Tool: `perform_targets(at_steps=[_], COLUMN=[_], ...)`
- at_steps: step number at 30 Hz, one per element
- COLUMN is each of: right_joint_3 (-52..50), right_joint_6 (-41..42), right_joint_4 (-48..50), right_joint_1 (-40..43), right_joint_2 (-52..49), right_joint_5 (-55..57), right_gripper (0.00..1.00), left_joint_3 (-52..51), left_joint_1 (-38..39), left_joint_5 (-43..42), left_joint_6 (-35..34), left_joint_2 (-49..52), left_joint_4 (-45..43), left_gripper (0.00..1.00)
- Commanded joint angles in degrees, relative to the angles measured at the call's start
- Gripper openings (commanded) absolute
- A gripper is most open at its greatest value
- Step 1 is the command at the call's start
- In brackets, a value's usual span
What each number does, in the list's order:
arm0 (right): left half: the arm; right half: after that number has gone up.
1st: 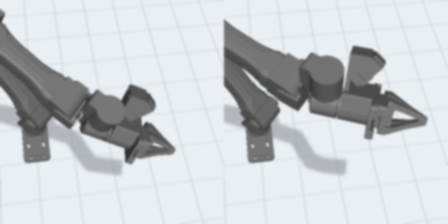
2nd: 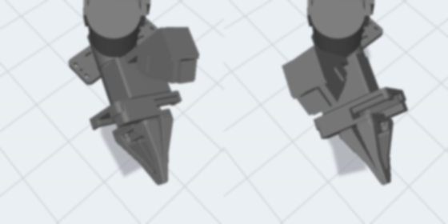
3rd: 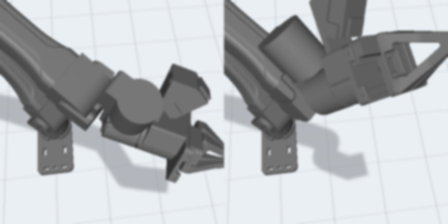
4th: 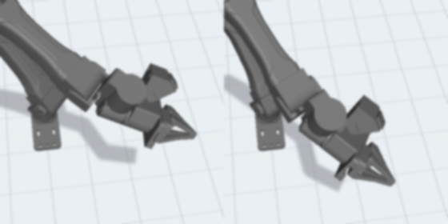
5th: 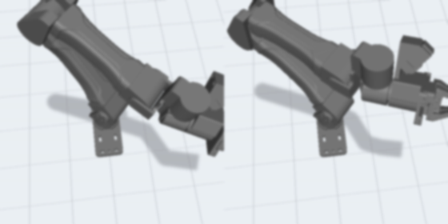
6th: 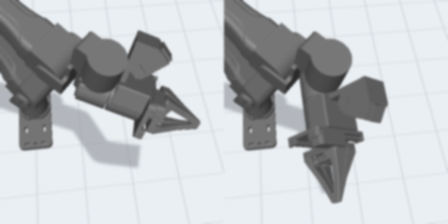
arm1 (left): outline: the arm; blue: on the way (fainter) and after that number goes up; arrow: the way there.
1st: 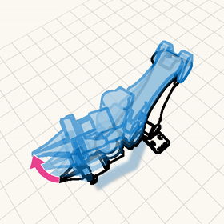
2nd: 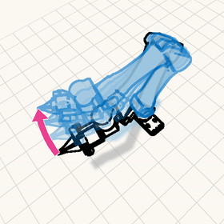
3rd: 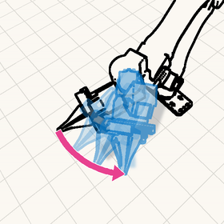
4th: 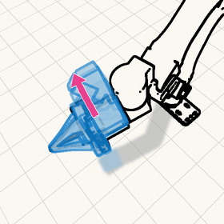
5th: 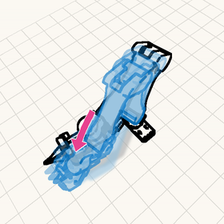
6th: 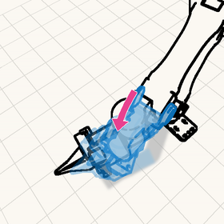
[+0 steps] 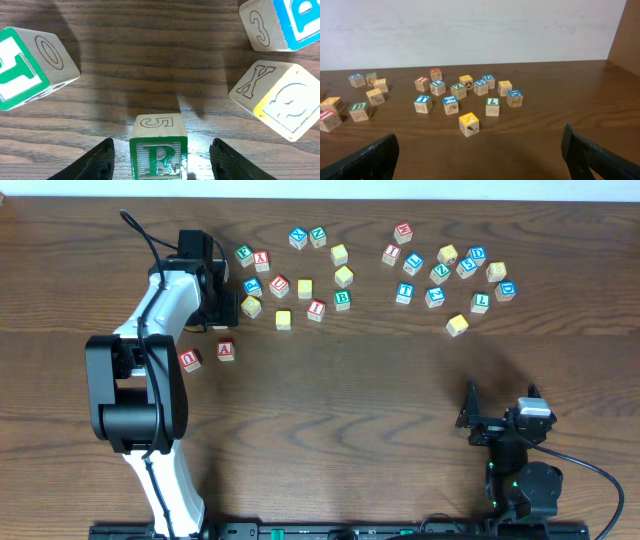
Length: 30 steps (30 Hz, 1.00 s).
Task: Spell out ROBOT
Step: 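Close the left gripper on the green R block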
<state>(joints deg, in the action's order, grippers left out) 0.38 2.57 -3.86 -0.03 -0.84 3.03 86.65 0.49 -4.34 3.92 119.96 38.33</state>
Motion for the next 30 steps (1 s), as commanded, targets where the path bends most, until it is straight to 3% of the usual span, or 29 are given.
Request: perform_targets(at_steps=[1,6,14,30], right_joint_3=[-0.1,-0.1,-0.1,-0.1], right_joint_6=[0.6,0.6,0.6,0.6], right_joint_4=[-0.2,-0.2,-0.2,-0.2], right_joint_1=[0.0,0.0,0.0,0.0], right_joint_2=[0.3,0.3,0.3,0.3], right_joint_5=[0.5,0.5,0.5,0.4], right_gripper=[0.99,0.99,0.99,0.99], left_joint_3=[-0.7,-0.7,-0.7,-1.2], left_joint_1=[-0.2,-0.2,-0.2,-0.2], left_joint_5=[0.5,0.5,0.5,0.5], left_joint_6=[0.4,0.4,0.4,0.4], left_joint_2=[0.6,0.6,0.6,0.6], left_joint_4=[-0.1,-0.1,-0.3,-0.3], left_gripper=[0.60,0.59,0.50,0.49])
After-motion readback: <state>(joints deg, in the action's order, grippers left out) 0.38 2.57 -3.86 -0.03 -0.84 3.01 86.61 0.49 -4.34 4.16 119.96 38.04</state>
